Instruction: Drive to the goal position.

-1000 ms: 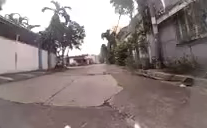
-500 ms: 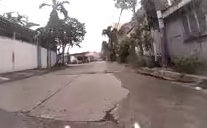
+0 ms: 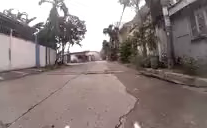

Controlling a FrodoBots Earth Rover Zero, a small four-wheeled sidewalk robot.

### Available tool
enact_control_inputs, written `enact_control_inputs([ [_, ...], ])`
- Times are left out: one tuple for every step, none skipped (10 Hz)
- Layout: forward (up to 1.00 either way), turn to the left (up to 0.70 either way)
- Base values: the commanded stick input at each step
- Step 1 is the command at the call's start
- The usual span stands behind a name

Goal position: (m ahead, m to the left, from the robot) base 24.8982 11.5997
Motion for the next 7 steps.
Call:
enact_control_inputs([
  [0.7,0.0],
  [0.7,0.0],
  [0.7,0.0],
  [0.7,0.0],
  [0.7,0.0],
  [0.7,0.0],
  [0.7,0.0],
])
